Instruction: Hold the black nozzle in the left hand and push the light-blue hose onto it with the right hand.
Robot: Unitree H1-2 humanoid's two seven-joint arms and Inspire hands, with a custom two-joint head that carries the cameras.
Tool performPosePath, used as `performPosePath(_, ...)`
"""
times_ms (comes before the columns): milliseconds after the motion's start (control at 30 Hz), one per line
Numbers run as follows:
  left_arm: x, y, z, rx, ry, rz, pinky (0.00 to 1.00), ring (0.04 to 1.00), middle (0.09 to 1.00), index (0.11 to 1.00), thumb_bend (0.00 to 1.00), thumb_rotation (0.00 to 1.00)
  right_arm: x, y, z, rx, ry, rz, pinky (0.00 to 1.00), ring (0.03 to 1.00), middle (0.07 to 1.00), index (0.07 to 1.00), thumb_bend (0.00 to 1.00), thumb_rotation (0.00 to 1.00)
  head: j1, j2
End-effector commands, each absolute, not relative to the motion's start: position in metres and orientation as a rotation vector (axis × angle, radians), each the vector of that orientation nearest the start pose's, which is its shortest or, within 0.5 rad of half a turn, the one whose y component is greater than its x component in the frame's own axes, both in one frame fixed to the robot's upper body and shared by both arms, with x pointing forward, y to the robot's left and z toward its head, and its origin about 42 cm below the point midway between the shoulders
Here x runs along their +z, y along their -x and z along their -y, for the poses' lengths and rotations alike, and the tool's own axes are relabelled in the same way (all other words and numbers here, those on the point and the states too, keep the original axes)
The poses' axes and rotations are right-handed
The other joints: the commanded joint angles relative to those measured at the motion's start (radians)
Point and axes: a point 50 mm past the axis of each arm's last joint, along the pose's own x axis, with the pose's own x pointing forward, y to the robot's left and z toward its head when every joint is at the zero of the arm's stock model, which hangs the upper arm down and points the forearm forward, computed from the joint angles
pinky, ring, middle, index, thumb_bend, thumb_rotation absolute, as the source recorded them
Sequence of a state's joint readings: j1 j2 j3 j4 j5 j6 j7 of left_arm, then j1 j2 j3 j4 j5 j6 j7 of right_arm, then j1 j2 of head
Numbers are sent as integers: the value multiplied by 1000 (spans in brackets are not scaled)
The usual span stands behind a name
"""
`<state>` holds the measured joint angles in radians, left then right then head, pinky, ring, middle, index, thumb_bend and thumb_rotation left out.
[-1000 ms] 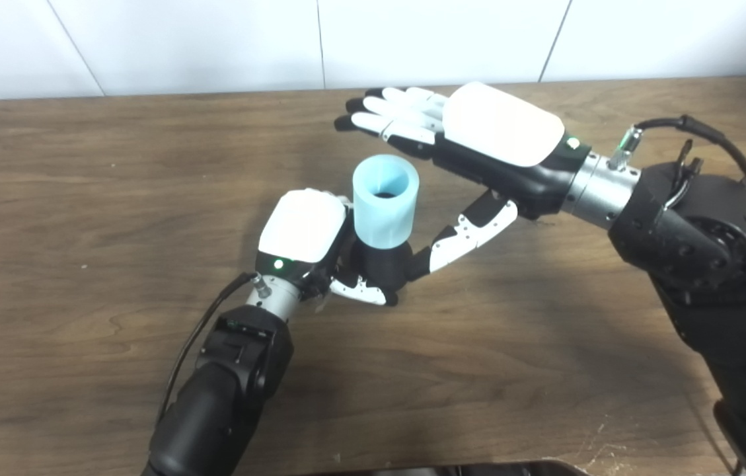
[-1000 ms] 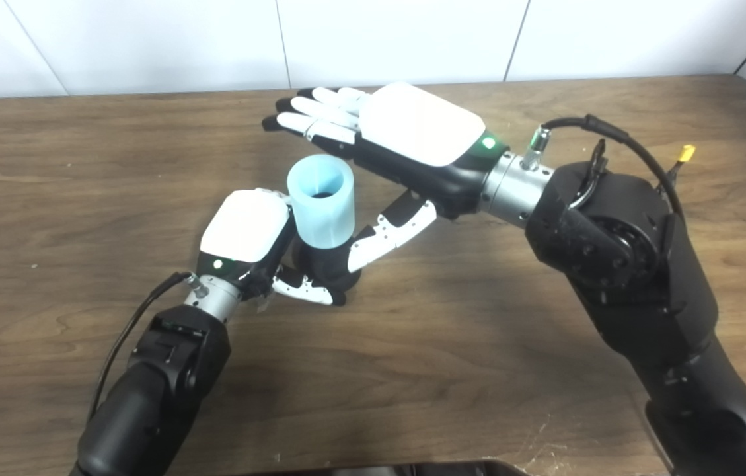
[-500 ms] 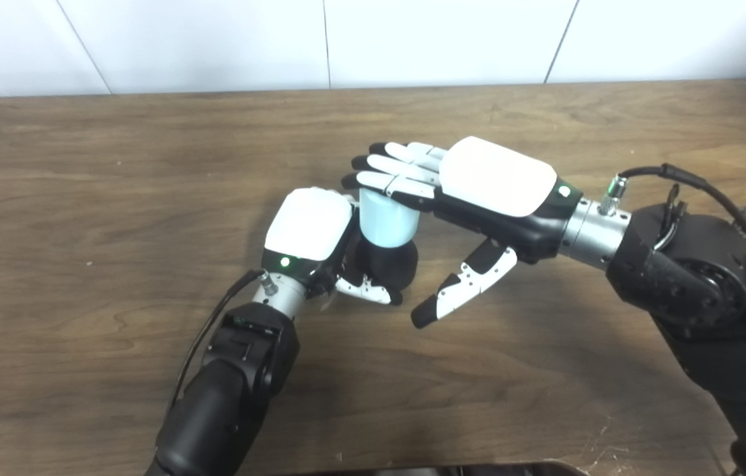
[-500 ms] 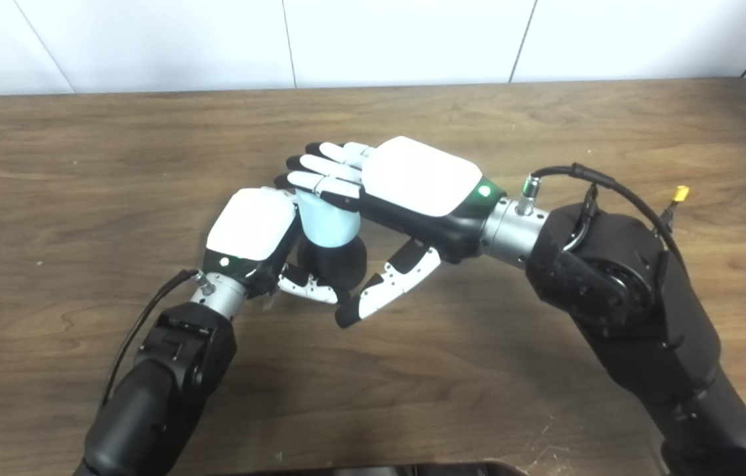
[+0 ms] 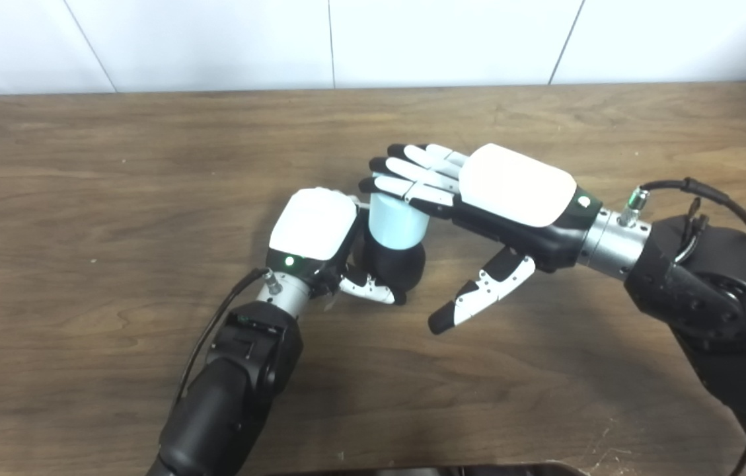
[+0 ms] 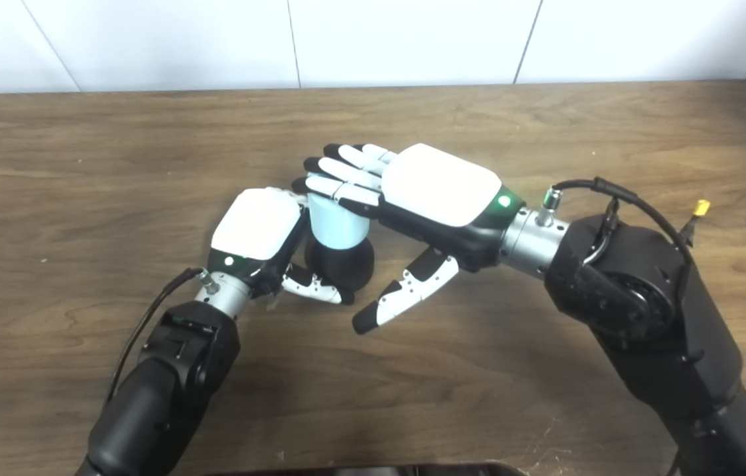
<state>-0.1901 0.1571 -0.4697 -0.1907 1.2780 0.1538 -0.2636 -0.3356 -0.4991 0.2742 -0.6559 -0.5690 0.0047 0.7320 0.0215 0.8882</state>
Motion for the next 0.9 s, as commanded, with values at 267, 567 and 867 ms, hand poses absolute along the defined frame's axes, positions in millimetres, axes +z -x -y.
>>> performPosePath(267,177,-305,-120,-331,-1452,333,796,752,679,484,524,51,293,-278,199,848,1312,550,929,935,919,884,689,843,2,4)
performPosePath(567,177,-305,-120,-328,-1479,334,786,755,682,484,523,55,273,-285,195,901,1294,488,977,964,937,921,698,973,2,6)
performPosePath(867,178,-305,-118,-331,-1486,335,787,756,685,485,523,56,258,-288,197,925,1292,458,977,967,944,923,708,1000,4,11)
